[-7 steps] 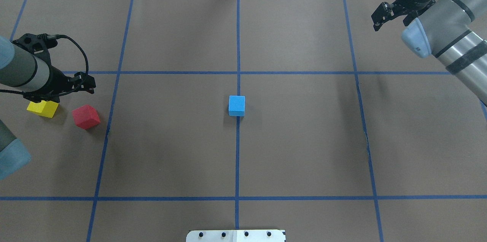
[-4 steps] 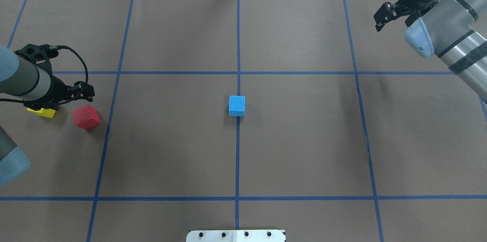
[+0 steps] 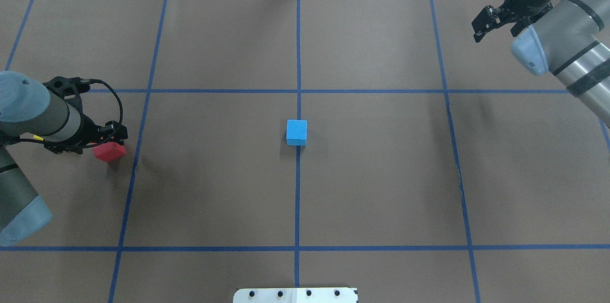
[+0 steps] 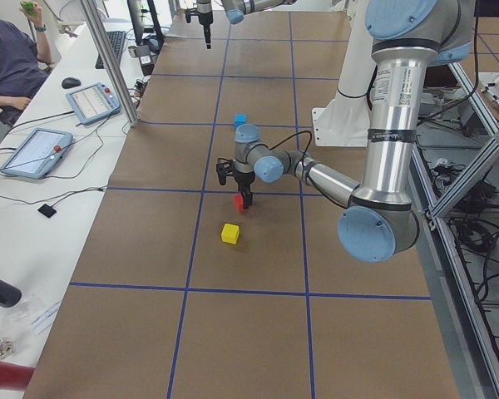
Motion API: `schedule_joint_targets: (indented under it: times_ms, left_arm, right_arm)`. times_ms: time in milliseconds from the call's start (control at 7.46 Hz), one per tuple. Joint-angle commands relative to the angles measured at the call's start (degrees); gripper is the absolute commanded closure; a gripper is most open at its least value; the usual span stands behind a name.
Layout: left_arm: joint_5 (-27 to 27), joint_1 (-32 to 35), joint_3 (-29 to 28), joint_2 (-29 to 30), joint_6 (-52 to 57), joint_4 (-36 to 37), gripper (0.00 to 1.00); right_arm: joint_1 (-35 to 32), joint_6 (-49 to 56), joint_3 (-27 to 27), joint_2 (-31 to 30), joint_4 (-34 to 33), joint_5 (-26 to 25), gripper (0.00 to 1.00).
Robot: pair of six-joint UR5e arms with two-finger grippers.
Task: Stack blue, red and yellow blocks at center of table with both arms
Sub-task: 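Close the left gripper on the red cube and lift it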
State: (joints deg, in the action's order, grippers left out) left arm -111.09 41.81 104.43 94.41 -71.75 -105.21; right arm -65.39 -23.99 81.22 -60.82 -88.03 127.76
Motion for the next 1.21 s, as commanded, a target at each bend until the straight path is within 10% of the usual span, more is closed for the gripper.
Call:
schedule_joint_targets:
  times_ms: [0, 268, 804, 1072]
  left_arm:
    - [-0.09, -0.50, -1.42, 0.16, 0.04, -1.83, 0.08]
    - [-0.09, -0.41, -1.25, 0.42, 0.12, -1.76, 0.90]
    - [-0.79, 0.11, 13.11, 2.59, 3.78, 12.39, 1.00]
    - [-0.53, -0.41, 13.80, 20.45, 7.42, 32.08, 1.00]
  right_arm:
    - [0.00, 0.00, 0.08, -0.26, 0.05, 0.03, 0.00]
    - [-0.09, 0.00, 1.13, -0.87, 0.05, 0.03, 0.00]
    - [-2.01, 0.61, 1.31, -1.93, 0.14, 1.78, 0.00]
    - [-6.48, 3.41, 6.20, -7.08, -0.21, 3.81, 0.00]
